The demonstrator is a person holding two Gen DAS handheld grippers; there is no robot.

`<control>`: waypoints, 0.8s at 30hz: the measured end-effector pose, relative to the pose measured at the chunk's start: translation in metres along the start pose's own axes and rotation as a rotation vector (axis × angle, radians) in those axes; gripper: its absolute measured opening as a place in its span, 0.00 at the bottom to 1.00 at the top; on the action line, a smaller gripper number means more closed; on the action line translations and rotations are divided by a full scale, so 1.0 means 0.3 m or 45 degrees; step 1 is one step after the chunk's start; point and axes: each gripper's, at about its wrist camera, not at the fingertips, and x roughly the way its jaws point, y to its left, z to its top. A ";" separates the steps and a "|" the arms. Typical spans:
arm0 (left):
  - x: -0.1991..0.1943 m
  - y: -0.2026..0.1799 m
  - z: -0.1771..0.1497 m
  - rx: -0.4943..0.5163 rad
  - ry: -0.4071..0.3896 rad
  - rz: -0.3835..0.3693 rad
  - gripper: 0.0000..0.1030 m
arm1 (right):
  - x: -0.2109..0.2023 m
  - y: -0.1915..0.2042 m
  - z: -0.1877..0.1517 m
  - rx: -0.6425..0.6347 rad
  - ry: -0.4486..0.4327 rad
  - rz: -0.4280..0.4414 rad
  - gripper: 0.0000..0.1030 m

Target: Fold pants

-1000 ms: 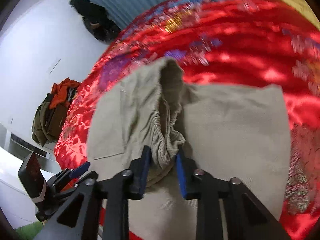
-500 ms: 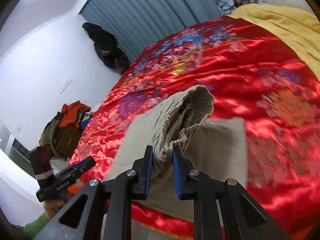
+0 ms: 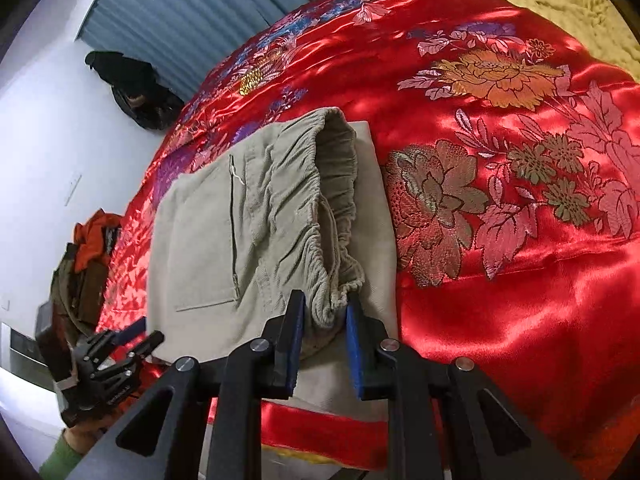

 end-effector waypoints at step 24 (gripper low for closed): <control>0.060 -0.034 0.074 -0.087 0.083 0.169 0.67 | 0.129 0.207 0.034 -0.557 -0.048 -0.240 0.30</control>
